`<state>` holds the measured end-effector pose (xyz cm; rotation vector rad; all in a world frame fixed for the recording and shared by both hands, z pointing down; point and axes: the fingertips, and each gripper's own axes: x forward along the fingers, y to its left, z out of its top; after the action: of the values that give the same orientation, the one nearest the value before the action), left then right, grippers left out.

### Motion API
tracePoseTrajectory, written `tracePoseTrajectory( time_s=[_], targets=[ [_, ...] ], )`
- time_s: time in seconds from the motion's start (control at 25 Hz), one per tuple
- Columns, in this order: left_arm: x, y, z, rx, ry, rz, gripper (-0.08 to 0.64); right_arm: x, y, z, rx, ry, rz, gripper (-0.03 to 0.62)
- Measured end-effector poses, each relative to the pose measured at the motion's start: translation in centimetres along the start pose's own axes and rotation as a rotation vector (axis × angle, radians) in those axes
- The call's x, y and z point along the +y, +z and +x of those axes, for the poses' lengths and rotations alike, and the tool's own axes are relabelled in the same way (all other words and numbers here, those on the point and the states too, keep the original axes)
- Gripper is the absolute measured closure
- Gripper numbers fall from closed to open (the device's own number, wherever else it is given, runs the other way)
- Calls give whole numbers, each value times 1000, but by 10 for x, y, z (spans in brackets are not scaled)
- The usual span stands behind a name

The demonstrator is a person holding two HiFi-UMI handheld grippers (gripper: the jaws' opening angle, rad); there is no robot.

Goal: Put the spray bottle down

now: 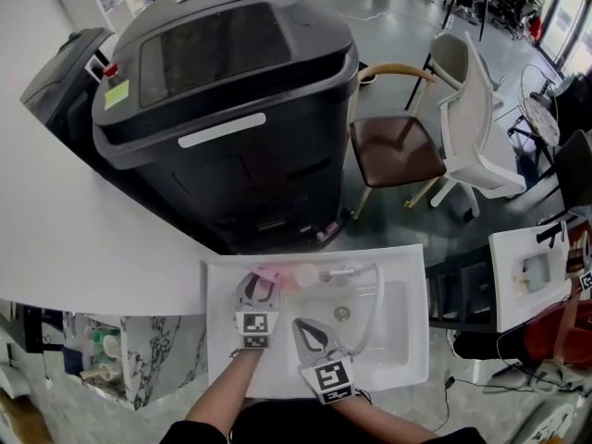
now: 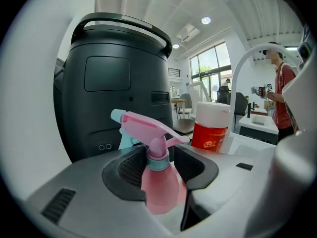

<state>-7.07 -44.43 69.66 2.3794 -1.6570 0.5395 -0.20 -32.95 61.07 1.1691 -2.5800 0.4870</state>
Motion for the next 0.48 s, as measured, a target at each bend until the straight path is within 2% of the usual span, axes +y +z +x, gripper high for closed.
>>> tracePoseTrajectory(
  time_s=[0.2, 0.28, 0.48],
  targets=[
    [2, -1, -3, 0, 20, -14, 372, 1, 0, -2, -2, 7, 1, 594],
    [3, 0, -2, -4, 31, -16, 411, 0, 0, -3, -3, 6, -1, 594],
    [4, 4, -1, -23, 57, 3, 413, -2, -2, -7, 3, 7, 8, 594]
  ],
)
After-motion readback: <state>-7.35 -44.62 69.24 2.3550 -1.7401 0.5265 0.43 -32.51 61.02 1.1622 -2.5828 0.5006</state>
